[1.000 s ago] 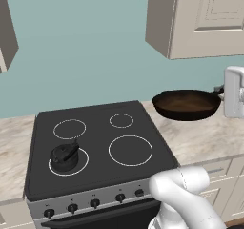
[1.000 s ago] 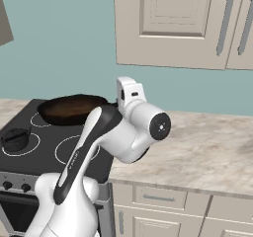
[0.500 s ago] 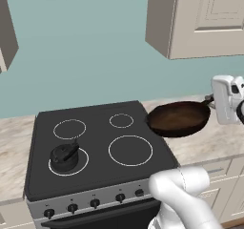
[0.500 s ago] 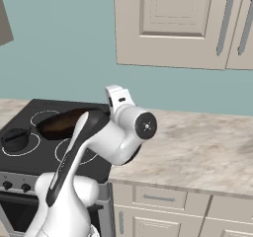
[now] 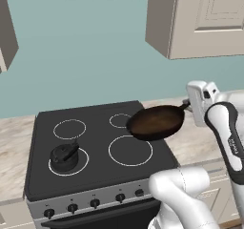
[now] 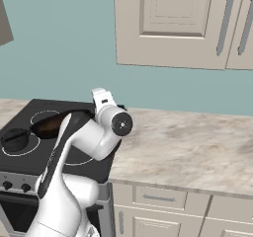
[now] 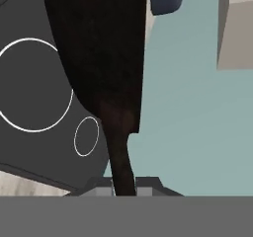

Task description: Pick the pan from the cabinet and place it on the stove. Then turn on the stove burner for the pan.

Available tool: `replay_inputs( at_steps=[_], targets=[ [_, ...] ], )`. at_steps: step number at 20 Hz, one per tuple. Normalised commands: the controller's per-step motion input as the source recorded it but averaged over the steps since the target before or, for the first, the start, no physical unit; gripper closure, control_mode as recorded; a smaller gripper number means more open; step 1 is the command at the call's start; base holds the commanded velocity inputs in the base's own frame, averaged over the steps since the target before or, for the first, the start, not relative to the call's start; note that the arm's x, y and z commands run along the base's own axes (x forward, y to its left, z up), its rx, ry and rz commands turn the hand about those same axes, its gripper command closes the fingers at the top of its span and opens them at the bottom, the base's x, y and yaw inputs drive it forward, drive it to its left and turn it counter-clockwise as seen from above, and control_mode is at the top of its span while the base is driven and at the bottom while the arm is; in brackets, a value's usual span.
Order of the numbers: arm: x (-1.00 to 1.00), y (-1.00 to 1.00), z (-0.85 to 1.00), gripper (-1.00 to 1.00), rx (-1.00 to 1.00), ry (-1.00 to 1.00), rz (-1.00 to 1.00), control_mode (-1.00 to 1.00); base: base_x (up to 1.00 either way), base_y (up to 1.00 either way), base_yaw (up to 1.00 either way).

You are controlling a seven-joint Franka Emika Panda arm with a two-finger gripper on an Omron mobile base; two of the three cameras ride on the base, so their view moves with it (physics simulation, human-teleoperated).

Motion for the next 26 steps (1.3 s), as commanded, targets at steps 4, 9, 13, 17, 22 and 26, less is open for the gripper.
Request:
replay_inputs(
  at_steps=[4,9,13,17,22,26],
  targets=[
    [0.54,0.31,-0.29,1.00,0.03,-0.03,0.00,-1.00,0.00,0.00,0.00],
    [0.54,0.12,-0.35,1.00,0.06,-0.04,0.00,-1.00,0.00,0.00,0.00],
    [0.59,0.03,-0.39,1.00,0.05,-0.05,0.00,-1.00,0.00,0.00,0.00],
    [0.52,0.02,-0.34,1.00,0.01,-0.04,0.00,-1.00,0.00,0.00,0.00],
    [0.09,-0.03,-0.14,1.00,0.00,0.00,0.00,-1.00,0.00,0.00,0.00],
    [0.12,0.00,-0.16,1.00,-0.07,0.00,0.00,-1.00,0.00,0.00,0.00]
  ],
)
